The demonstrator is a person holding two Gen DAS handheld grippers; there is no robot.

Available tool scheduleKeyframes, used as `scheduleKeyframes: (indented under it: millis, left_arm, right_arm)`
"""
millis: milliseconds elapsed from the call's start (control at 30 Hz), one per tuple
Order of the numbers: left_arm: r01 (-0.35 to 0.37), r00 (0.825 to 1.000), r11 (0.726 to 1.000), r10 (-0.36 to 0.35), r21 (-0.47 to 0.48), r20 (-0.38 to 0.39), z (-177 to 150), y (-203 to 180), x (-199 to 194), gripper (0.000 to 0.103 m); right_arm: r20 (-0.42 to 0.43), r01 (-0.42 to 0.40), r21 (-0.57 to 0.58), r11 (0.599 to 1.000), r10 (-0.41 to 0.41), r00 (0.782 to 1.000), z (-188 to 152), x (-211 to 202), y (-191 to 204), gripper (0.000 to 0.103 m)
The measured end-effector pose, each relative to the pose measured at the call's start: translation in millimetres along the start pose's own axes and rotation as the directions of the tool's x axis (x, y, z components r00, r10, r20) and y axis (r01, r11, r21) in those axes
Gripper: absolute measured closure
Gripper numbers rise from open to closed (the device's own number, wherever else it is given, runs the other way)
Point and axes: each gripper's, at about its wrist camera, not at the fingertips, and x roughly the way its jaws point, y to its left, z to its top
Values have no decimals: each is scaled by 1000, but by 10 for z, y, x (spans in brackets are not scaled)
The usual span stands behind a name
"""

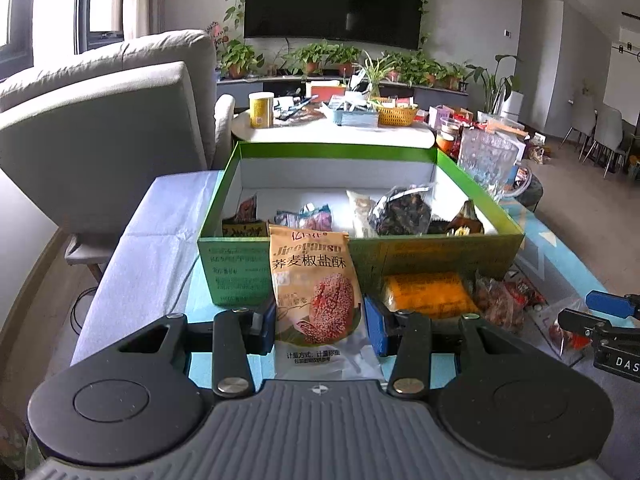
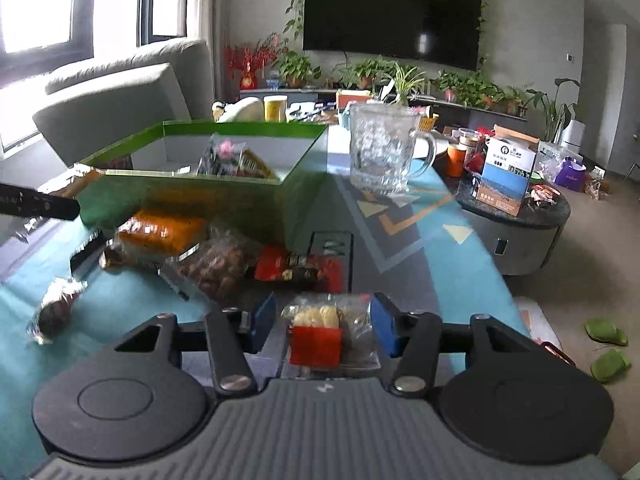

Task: Organize snacks
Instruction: 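Hold the beige bag with the left tool while the right tool grasps the red cookie pack, then lift both snacks over the green box and release them inside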

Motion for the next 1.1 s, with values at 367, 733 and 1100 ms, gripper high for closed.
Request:
scheduleKeyframes:
  millis: [367, 733, 1100]
  left_arm:
    - [-8, 1000, 1000, 8, -7, 14, 39, 23, -22, 62]
    - [-2, 1000, 1000, 2, 1, 6, 39, 10, 7, 62]
    - [-8, 1000, 1000, 8, -24, 1, 40, 54, 30, 62]
  right_arm:
    - [-28, 78, 34, 996, -77, 997, -60, 88, -23, 49]
    - [-43, 96, -34, 995, -97, 994, -115, 145, 131, 49]
    - [-117, 41, -108, 993, -54, 992, -44, 214, 145, 53]
